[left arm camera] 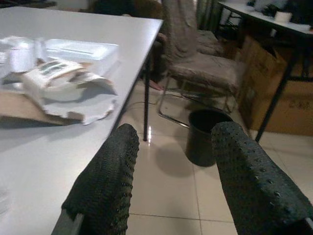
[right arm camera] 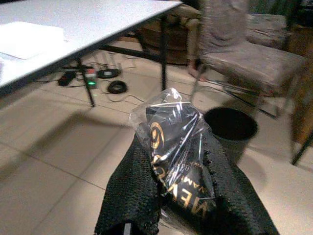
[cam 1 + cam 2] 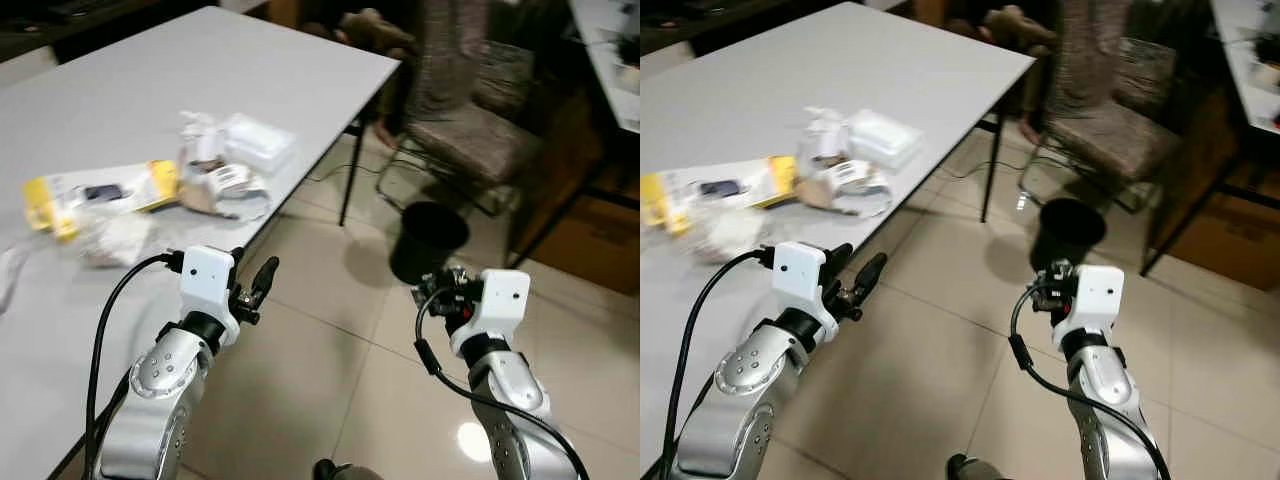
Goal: Picking trash to rubbish bin
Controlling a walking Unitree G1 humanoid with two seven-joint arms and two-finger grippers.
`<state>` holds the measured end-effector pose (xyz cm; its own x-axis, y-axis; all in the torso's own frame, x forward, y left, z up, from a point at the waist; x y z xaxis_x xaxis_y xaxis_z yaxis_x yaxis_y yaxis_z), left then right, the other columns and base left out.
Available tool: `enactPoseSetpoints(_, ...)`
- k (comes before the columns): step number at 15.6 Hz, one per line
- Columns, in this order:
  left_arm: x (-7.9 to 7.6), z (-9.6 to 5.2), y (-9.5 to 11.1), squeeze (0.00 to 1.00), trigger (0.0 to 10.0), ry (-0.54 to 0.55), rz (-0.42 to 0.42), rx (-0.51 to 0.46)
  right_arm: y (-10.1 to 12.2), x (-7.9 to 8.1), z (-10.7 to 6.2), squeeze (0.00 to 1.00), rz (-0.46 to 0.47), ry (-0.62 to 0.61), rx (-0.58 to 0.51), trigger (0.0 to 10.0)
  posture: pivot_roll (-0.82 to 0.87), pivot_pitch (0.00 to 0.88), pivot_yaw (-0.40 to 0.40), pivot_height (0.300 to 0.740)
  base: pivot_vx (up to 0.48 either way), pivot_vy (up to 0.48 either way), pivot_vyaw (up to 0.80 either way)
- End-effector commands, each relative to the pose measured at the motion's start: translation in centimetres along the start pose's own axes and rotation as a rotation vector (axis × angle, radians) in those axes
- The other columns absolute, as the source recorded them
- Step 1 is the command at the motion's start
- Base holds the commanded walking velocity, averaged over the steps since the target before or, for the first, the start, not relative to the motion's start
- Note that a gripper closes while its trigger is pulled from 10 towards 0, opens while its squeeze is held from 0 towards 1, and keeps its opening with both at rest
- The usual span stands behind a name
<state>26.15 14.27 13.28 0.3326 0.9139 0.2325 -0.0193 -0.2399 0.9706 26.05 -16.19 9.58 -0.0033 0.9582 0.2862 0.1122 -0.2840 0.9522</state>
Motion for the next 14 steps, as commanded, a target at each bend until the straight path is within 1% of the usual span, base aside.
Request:
enactPoseSetpoints(1, -0.5, -0.2, -0.9, 0.0, 10.0, -0.021, -0.002, 0.035, 0.3, -0.7, 0.0, 0.0, -0.016, -0.028, -0.014, 10.0, -0.04, 0.035, -0.044, 0.74, 0.0, 0.0, -0.8)
enactPoseSetpoints(2, -0.6, -0.3, -1.2, 0.0, 10.0, -0.024, -0.011, 0.046, 0.4, -0.6, 0.1, 0.0, -0.019, -0.029, -0.015, 10.0, -0.05, 0.036, -0.042, 0.74, 0.0, 0.0, -0.8)
enactPoseSetpoints(3, -0.5, -0.3, -1.5, 0.0, 10.0, -0.008, 0.026, 0.048, 0.3, -0.6, 0.2, 0.0, -0.021, -0.03, -0.015, 10.0, -0.04, 0.035, -0.042, 0.74, 0.0, 0.0, -0.8)
enactPoseSetpoints(5, -0.4, -0.1, -1.3, 0.0, 10.0, 0.006, 0.053, 0.024, 0.2, -0.5, 0.4, 0.0, -0.02, -0.031, -0.01, 10.0, -0.04, 0.036, -0.045, 0.74, 0.0, 0.0, -0.8)
enactPoseSetpoints(6, -0.2, 0.0, -1.1, 0.0, 10.0, 0.021, 0.08, 0.015, 0.0, -0.3, 0.5, 0.0, -0.021, -0.022, -0.003, 10.0, -0.04, 0.039, -0.044, 0.74, 0.0, 0.0, -0.8)
enactPoseSetpoints(7, -0.3, 0.1, -1.0, 0.0, 10.0, 0.006, 0.092, 0.006, -0.2, -0.1, 0.5, 0.0, -0.016, -0.01, 0.005, 10.0, -0.03, 0.042, -0.046, 0.74, 0.0, 0.0, -0.8)
enactPoseSetpoints(9, -0.6, 0.0, -0.8, 0.0, 10.0, -0.027, 0.081, -0.004, -0.6, 0.3, 0.4, 0.0, -0.012, -0.004, 0.021, 10.0, -0.03, 0.045, -0.043, 0.74, 0.0, 0.0, -0.8)
enactPoseSetpoints(13, -0.8, 0.1, -0.7, 0.0, 10.0, -0.029, 0.074, -0.013, -0.7, 0.5, 0.4, 0.0, -0.01, 0.0, 0.025, 10.0, -0.04, 0.042, -0.036, 0.74, 0.0, 0.0, -0.8)
enactPoseSetpoints(14, -0.9, 0.1, -0.7, 0.0, 10.0, -0.031, 0.058, -0.017, -0.6, 0.4, 0.4, 0.0, -0.01, -0.003, 0.025, 10.0, -0.04, 0.043, -0.034, 0.74, 0.0, 0.0, -0.8)
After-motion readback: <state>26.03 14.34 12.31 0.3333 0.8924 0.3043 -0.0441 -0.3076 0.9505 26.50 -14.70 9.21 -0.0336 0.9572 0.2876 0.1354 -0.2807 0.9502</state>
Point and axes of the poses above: a point about 5 cm out from each wrist's last joint towards the gripper, its own z axis pointing out of the wrist towards the gripper, its own y axis along the axis of the wrist's last joint, x = y × z, the point moved 1 cm from there along z, pointing out of the wrist towards the gripper, and after that the axes turned 11 degrees about z, right-handed, at the moved point
